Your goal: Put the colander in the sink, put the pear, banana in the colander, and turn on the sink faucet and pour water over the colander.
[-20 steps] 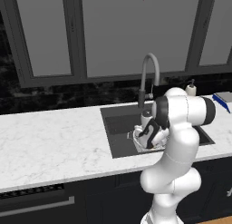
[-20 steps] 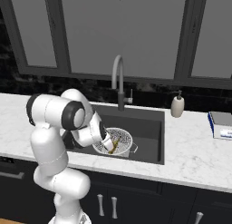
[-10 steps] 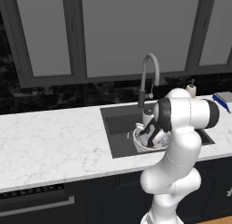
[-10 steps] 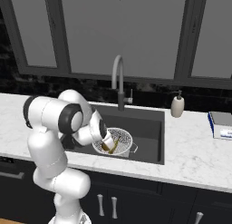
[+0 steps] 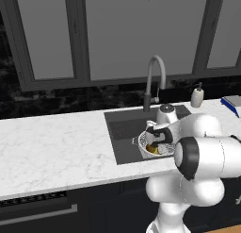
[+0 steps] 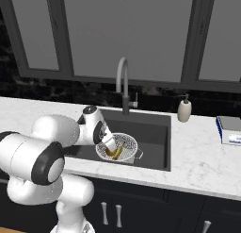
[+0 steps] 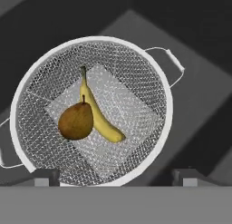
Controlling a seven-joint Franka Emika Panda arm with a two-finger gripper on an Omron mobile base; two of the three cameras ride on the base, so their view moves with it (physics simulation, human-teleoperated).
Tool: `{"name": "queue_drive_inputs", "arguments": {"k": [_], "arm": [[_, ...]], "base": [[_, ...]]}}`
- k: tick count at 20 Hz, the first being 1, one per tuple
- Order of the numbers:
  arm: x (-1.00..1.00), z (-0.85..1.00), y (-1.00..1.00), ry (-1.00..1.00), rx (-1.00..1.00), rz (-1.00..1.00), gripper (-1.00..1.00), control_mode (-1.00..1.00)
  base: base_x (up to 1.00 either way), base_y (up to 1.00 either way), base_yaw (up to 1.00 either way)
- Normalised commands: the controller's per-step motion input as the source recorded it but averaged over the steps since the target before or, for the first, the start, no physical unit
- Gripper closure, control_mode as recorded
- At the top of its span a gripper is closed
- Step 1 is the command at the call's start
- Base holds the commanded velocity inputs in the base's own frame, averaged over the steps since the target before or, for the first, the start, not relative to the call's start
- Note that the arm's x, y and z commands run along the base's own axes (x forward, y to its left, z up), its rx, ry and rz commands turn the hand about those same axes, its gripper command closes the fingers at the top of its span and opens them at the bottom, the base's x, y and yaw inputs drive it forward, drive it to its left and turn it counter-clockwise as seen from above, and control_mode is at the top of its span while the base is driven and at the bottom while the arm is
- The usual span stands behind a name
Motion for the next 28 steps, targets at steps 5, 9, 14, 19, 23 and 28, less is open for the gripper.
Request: {"name": "queue_drive_inputs", "arguments": {"k": [5, 9, 14, 19, 23, 28], "arm": [[-0.55, 1.0, -0.31, -0.03, 0.15, 0.08, -1.0, -1.0], [-0.53, 1.0, -0.49, -0.01, 0.18, 0.12, -1.0, -1.0], [-0.26, 0.9, -0.82, -0.03, 0.23, 0.14, -1.0, -1.0], [0.11, 0.29, -0.81, -0.03, 0.22, 0.08, -1.0, -1.0], [0.64, 0.0, -0.24, -0.07, 0.23, 0.1, -1.0, -1.0], [0.8, 0.0, 0.0, -0.15, 0.19, 0.14, -1.0, -1.0]], "base": [[0.0, 0.0, 0.0], [0.0, 0.0, 0.0], [0.0, 0.0, 0.0], [0.0, 0.0, 0.0], [0.0, 0.0, 0.0], [0.0, 0.0, 0.0]]}}
